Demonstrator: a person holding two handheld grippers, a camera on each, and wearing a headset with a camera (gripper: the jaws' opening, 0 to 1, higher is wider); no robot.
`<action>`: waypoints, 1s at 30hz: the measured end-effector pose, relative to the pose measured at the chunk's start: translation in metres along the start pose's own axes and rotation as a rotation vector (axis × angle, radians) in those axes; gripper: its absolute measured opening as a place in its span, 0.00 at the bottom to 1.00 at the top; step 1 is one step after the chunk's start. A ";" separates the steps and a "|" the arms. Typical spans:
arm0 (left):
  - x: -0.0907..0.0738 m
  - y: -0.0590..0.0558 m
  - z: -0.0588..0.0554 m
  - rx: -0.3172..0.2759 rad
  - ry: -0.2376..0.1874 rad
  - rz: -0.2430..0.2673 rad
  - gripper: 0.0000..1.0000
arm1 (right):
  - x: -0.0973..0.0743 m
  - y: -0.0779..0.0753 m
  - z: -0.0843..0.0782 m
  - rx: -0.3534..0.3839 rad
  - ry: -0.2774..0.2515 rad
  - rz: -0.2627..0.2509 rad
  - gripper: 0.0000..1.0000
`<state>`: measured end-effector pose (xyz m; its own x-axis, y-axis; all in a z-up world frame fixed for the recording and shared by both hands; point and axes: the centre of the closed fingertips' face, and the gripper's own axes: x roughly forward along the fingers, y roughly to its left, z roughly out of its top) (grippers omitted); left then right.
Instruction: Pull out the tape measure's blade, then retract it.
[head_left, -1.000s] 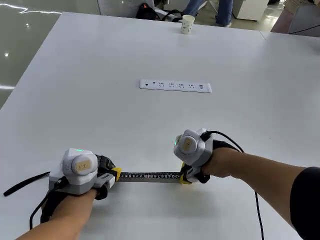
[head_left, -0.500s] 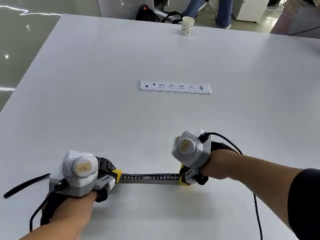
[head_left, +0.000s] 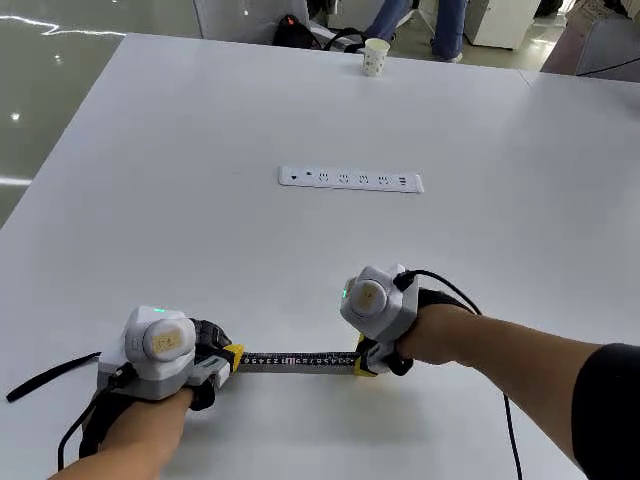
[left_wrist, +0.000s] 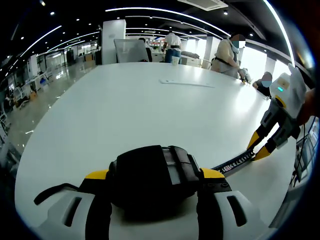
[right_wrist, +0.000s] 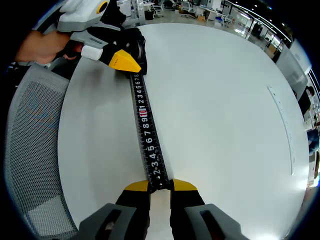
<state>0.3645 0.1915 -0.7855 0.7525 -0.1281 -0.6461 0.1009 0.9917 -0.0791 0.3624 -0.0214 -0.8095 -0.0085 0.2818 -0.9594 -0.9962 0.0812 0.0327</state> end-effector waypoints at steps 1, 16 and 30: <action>0.000 0.000 0.000 0.000 0.000 0.000 0.65 | 0.000 0.000 0.000 0.001 0.000 0.001 0.11; 0.001 0.000 -0.002 -0.005 0.006 -0.005 0.66 | 0.002 0.000 0.004 0.005 -0.001 0.002 0.11; 0.001 0.000 -0.008 0.038 0.020 0.001 0.65 | 0.003 0.001 0.009 0.011 -0.004 0.004 0.11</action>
<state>0.3601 0.1914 -0.7926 0.7395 -0.1268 -0.6611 0.1255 0.9909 -0.0496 0.3625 -0.0117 -0.8096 -0.0117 0.2863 -0.9581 -0.9951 0.0905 0.0392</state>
